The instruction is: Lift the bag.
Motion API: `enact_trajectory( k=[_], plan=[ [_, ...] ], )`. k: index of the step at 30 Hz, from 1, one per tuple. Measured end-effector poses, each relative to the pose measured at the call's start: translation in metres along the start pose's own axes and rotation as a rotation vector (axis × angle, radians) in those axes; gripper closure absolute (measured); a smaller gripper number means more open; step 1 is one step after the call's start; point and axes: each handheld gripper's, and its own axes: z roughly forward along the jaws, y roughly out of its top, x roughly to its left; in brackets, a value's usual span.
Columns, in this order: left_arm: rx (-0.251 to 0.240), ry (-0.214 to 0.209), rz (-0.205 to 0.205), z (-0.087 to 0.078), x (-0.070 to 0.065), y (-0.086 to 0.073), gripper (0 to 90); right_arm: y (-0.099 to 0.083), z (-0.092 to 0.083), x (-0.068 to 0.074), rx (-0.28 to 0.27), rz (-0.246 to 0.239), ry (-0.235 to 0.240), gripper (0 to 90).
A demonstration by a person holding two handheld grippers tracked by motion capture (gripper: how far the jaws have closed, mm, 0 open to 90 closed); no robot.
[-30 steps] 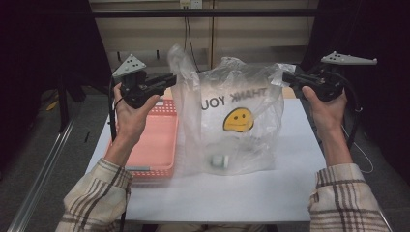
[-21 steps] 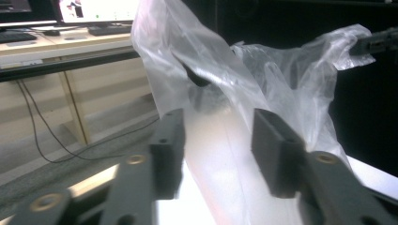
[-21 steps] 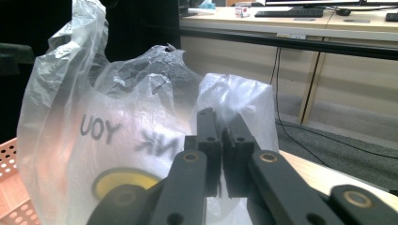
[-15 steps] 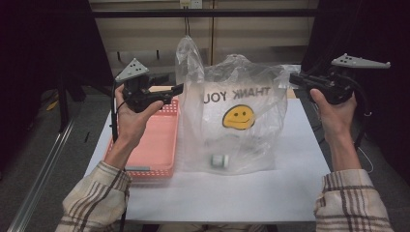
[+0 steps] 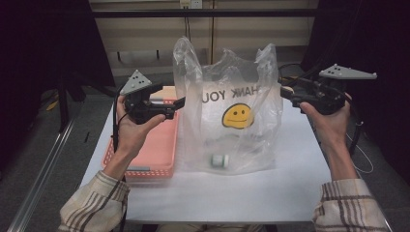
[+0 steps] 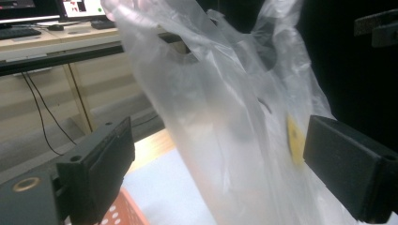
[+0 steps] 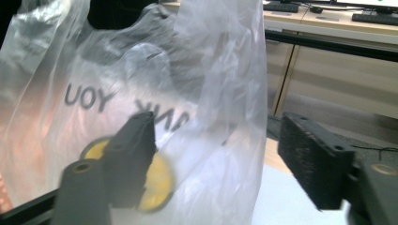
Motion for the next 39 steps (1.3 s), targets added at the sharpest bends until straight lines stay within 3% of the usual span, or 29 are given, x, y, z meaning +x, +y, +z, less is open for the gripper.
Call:
enact_trajectory(
  k=[10, 16, 22, 30, 39],
  plan=[
    [0.033, 0.012, -0.010, -0.015, -0.005, -0.016, 6.4, -0.035, 0.001, 0.017, 0.070, -0.012, -0.009, 18.6],
    [0.053, -0.011, 0.008, -0.022, -0.013, -0.032, 4.8, -0.056, -0.002, 0.026, 0.072, 0.011, -0.001, 16.1],
    [0.086, -0.023, -0.012, -0.030, -0.018, -0.051, 4.1, -0.076, -0.006, 0.038, 0.097, 0.003, -0.007, 14.4],
    [0.157, 0.022, -0.015, -0.041, -0.022, -0.080, 5.6, -0.104, -0.012, 0.051, 0.125, 0.010, -0.014, 13.4],
    [0.165, 0.028, -0.011, -0.061, -0.026, -0.097, 6.0, -0.124, -0.022, 0.057, 0.145, 0.020, -0.026, 13.0]
  ],
)
